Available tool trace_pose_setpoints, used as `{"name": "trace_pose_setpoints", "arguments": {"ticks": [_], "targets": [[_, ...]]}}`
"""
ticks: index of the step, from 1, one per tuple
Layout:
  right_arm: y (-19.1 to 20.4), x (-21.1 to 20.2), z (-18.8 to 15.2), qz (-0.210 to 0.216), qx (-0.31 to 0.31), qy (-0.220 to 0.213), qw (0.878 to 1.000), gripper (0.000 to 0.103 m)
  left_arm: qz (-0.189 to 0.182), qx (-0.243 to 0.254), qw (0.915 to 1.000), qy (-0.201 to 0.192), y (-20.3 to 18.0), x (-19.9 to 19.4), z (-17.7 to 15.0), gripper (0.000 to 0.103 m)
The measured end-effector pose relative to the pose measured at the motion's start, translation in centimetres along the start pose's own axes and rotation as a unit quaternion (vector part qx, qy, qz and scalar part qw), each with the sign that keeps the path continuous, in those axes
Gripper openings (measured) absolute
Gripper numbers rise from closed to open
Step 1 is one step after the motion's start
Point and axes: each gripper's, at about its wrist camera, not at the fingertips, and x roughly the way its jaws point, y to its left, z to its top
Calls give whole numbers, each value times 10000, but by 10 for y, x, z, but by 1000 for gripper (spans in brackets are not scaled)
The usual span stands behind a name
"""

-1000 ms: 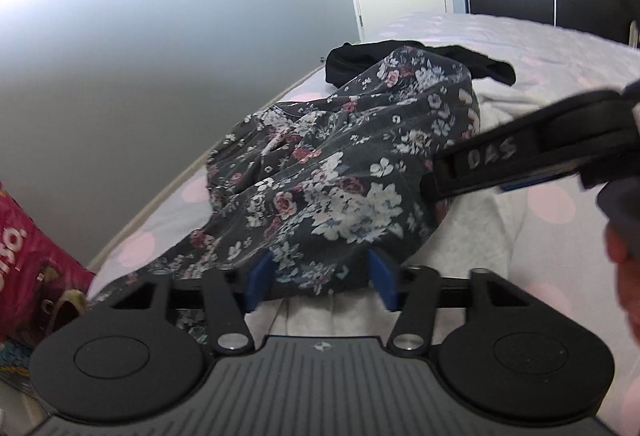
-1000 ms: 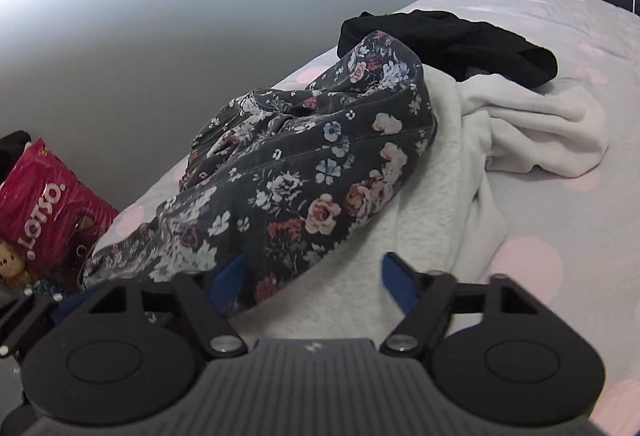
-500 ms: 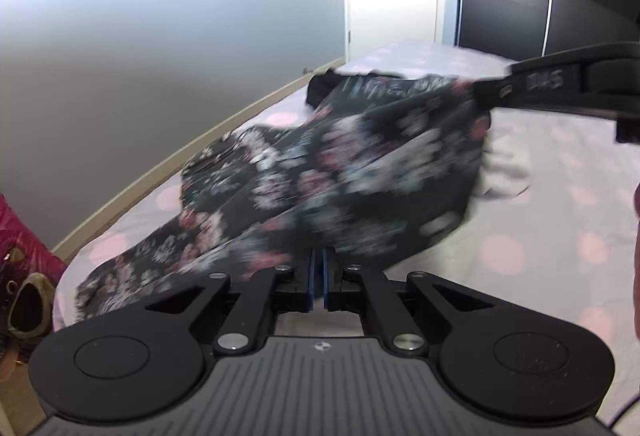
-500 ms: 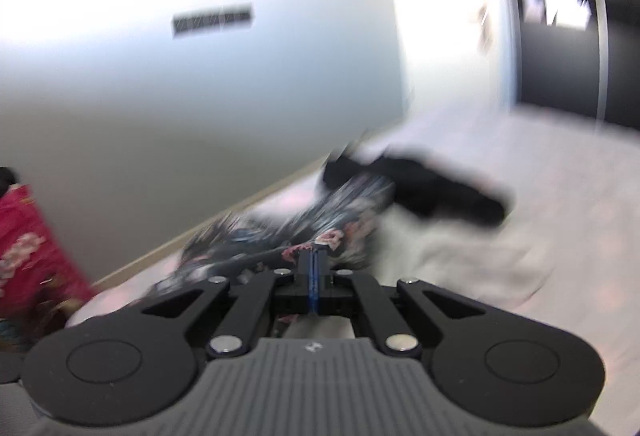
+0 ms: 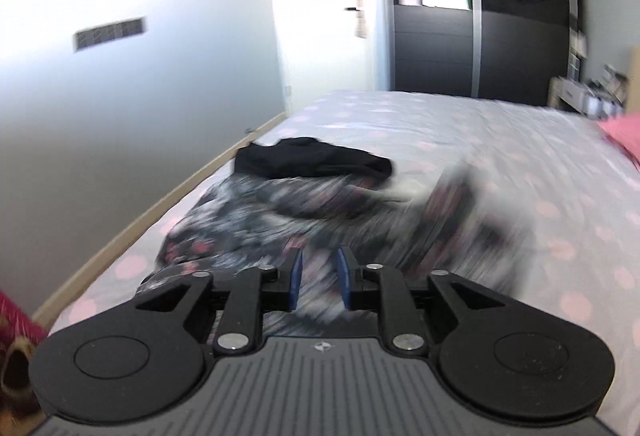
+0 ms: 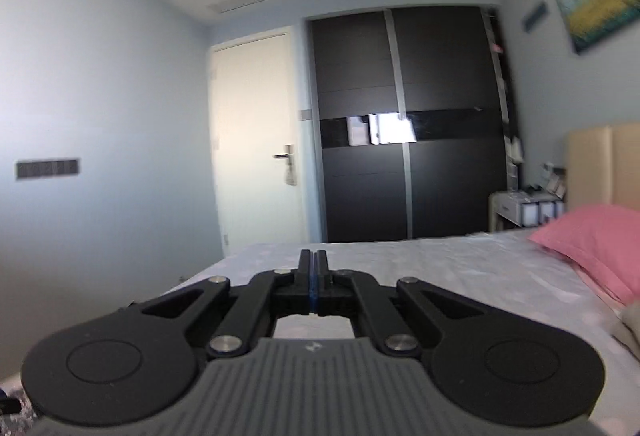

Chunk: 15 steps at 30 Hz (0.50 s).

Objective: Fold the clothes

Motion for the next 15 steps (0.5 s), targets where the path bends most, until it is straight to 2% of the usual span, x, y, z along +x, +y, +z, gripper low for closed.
{"name": "trace_pose_setpoints", "arguments": {"ticks": [2,5,7,8,10,14,15], "targets": [[-42,-11,9,-14,66,375,9993,0,-115,246,9995,134,-18,3,-4,21],[-73,-17,-5,238,42,1138,9932,0,-244,423,9982,348,-33,8,-10,23],[-82,-22,-22,400,127,1477,9881,0,-308,449,9975,461,-39,10,-14,29],[-83,-21,-30,493,177,1609,9856,0,-306,445,9974,483,-40,8,-15,31],[-76,-21,-47,682,212,1861,9799,2,-222,434,9977,473,-44,-4,-23,42],[-46,-20,-73,1056,190,2200,9696,6,-31,387,9979,518,-34,-18,-32,43],[-39,-19,-78,1140,140,2246,9677,10,35,315,9980,545,-26,-18,-33,44]]}}
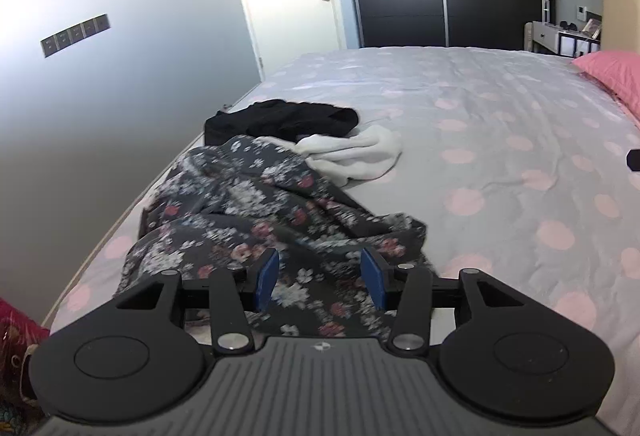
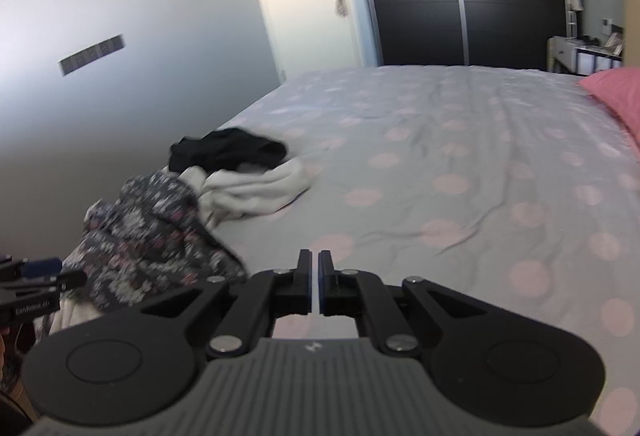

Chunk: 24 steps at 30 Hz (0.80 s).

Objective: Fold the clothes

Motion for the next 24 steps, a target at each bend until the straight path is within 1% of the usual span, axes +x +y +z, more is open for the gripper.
{"name": "trace_pose_setpoints", "arguments": {"ticks": [1,2,3,6,9,11,13,15,18,21,22,24], "targets": [[7,5,-2,82,-63,53,9999,22,62,-88,9999,30,9,2,-1,47],[14,12,-3,175,-124,100,9997,30,129,-184,9997,62,19,4,-1,49],[19,19,-3,260,-178,145,9994,42,213,-271,9994,97,30,7,0,52],[38,42,-4,408,-396,318,9979,45,479,-398,9979,177,61,20,2,53],[54,71,-3,497,-559,505,9959,53,677,-457,9963,269,92,37,3,55],[65,91,-2,547,-674,641,9942,57,789,-477,9949,410,111,51,-1,56],[77,115,-3,594,-832,803,9915,66,891,-484,9930,598,130,66,-7,57],[88,138,-5,631,-1009,972,9881,72,943,-519,9907,831,147,77,-19,58],[103,174,-12,616,-1265,1215,9826,74,943,-575,9869,1174,167,89,-43,59],[115,204,-18,545,-1519,1366,9774,76,971,-660,9803,1589,180,100,-64,59],[118,212,-19,505,-1586,1407,9760,76,982,-704,9784,1680,184,102,-69,60],[121,229,-21,456,-1642,1488,9741,76,913,-826,9772,1728,190,103,-74,60]]}}
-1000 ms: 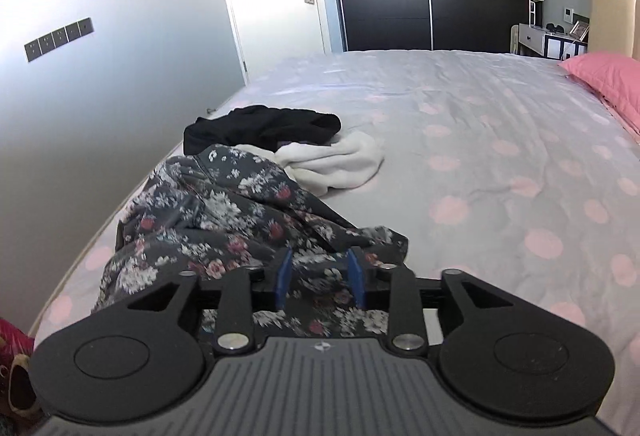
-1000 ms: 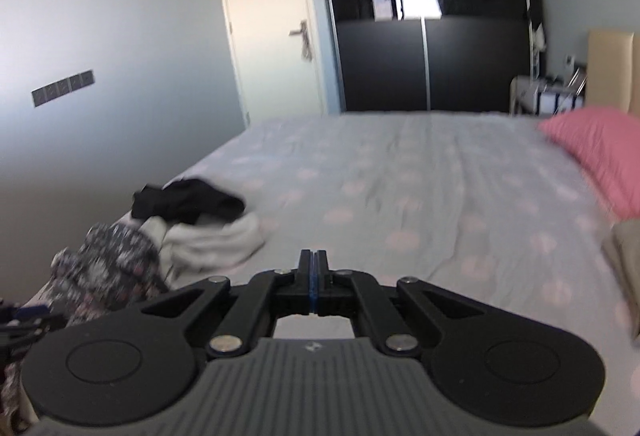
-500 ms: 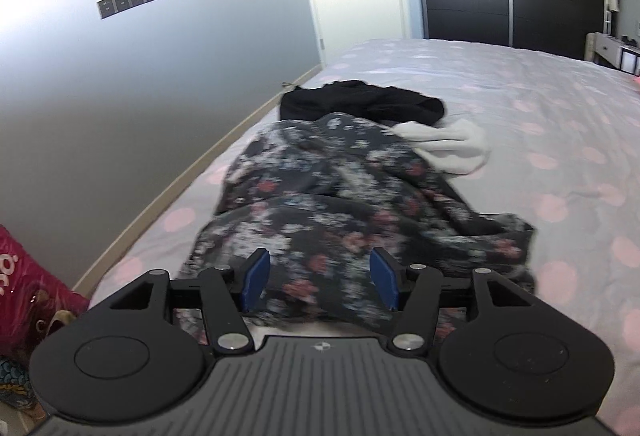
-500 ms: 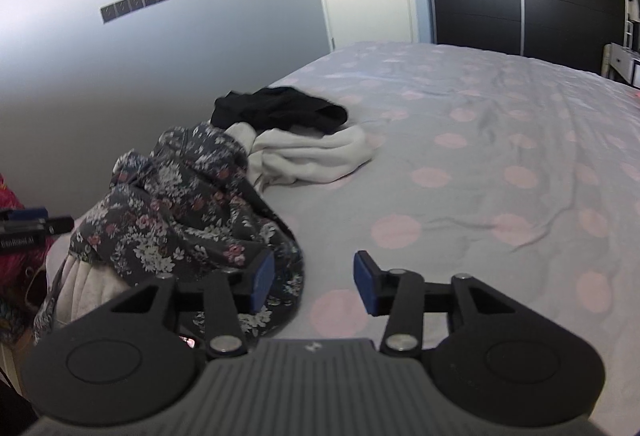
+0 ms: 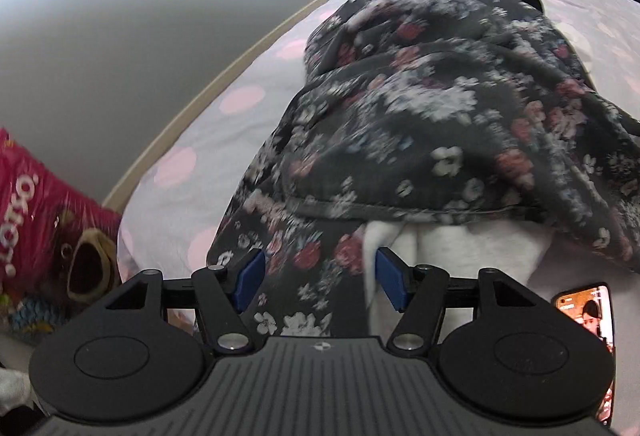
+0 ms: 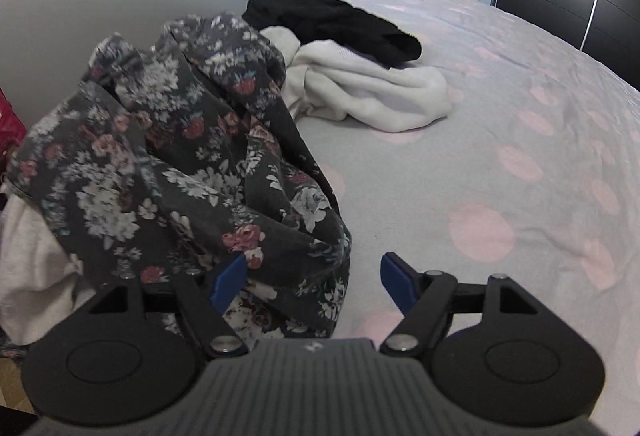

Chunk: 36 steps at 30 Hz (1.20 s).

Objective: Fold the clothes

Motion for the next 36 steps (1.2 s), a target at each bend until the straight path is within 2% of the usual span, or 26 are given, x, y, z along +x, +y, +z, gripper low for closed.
{"name": "trace_pose_setpoints", "arguments": {"ticks": [5,7,10,15,17,18,20,21,22,23,25,27,30,32,34,36], "targets": [[-5,21,4,-125,79,75,9999,76,70,-35,10000,57,7,-14,-7,60],[-7,25,4,-96,111,96,9998,76,155,35,9996,224,2,-14,-5,56],[-8,27,3,-105,90,110,9998,76,401,206,9982,391,-3,-16,-8,53],[-9,32,2,-92,147,135,9998,76,971,404,9937,396,-4,-14,-12,48],[-8,35,2,-89,170,173,9997,76,947,545,9931,418,-8,-7,-11,45],[-8,37,2,-82,187,196,9996,74,897,627,9931,426,-10,-5,-10,39],[-7,40,2,2,275,238,9993,62,742,703,9940,391,-11,-2,-8,20],[-6,41,2,94,347,271,9990,44,623,684,9951,343,-11,-3,-6,9],[-6,42,2,187,420,304,9985,23,553,615,9961,293,-10,-4,-4,2],[-4,41,3,231,470,301,9982,18,591,513,9968,152,-8,-9,-2,2],[3,29,5,0,417,46,9991,9,762,305,9963,-268,-2,-23,4,1],[5,11,11,-248,371,-302,9985,7,888,69,9937,-683,4,-40,11,1],[0,-23,25,-618,370,-829,9940,6,758,-288,9884,-1287,13,-73,28,1],[-5,-52,36,-936,345,-1295,9865,5,817,-309,9785,-1871,13,-108,44,1],[-15,-87,49,-1204,407,-1811,9752,5,879,-242,9650,-2458,11,-149,62,1],[-29,-123,59,-1308,606,-2216,9644,5,766,-232,9527,-2932,8,-192,78,1]]}}
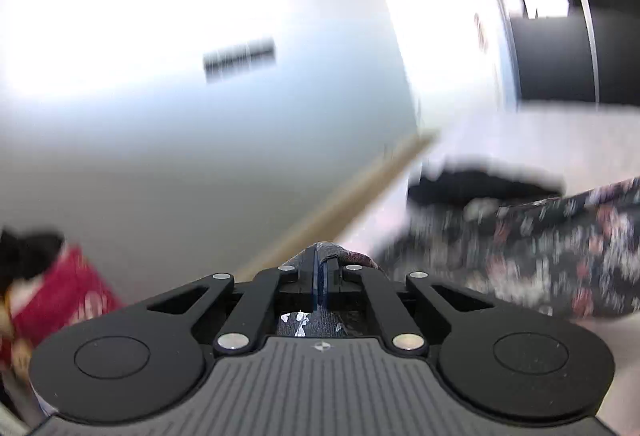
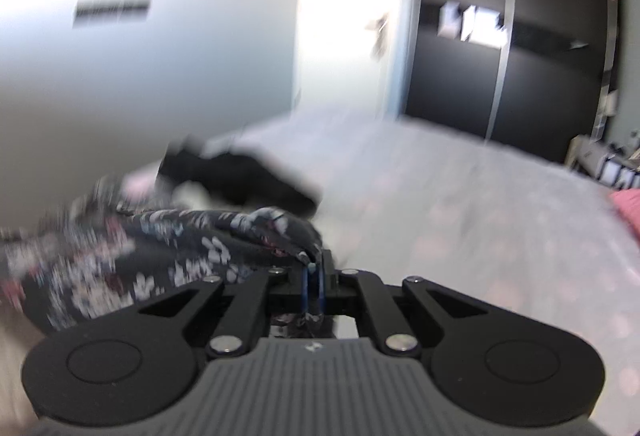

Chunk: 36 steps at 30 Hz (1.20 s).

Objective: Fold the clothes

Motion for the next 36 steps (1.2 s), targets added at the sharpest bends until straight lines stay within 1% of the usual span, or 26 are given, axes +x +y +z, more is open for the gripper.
{"name": "trace_pose_setpoints", "arguments": {"ticks": [2,4,6,8,10,12,15,17,19,21,23,25,27,30,33,34,36], "targets": [[-18,-27,20,-67,174,-321,9993,5,-156,-16,9989,-444,-4,-30,30,1],[-36,-56,38,-165,311,-650,9973,4,-303,4,9957,-880,-11,-62,53,1],[-52,-90,48,-382,379,-1030,9932,5,-457,-2,9905,-1299,-20,-94,71,1],[-69,-124,55,-725,409,-1444,9860,5,-614,-49,9841,-1668,-28,-122,85,1],[-89,-161,62,-1095,396,-1828,9762,5,-847,-134,9775,-1929,-35,-147,98,1],[-112,-195,68,-1355,456,-2077,9677,5,-1101,-204,9702,-2148,-42,-170,110,1],[-146,-244,73,-1733,533,-2319,9557,5,-1532,-200,9607,-2304,-57,-198,119,1],[-162,-272,73,-1931,505,-2427,9493,5,-1823,-183,9555,-2313,-72,-203,121,1],[-174,-294,71,-2077,451,-2483,9451,5,-2019,-141,9525,-2275,-88,-196,123,1],[-183,-306,66,-2201,376,-2485,9425,5,-2272,-156,9517,-2062,-104,-179,123,1],[-193,-307,62,-2309,333,-2393,9425,5,-2440,-120,9536,-1760,-121,-152,119,1],[-206,-297,54,-2312,388,-2155,9480,5,-2491,28,9578,-1436,-144,-122,112,1],[-221,-271,41,-2346,468,-1785,9544,5,-2399,306,9632,-1172,-170,-95,97,1],[-241,-224,15,-2370,539,-1230,9622,5,-2095,737,9712,-860,-206,-51,74,1],[-257,-173,-8,-2330,632,-768,9674,6,-1809,918,9781,-466,-223,-9,52,1],[-260,-157,-13,-2285,670,-611,9693,6,-1771,959,9791,-290,-225,2,45,1],[-265,-124,-22,-2078,784,-227,9748,7,-1795,1099,9775,113,-236,25,30,2]]}}
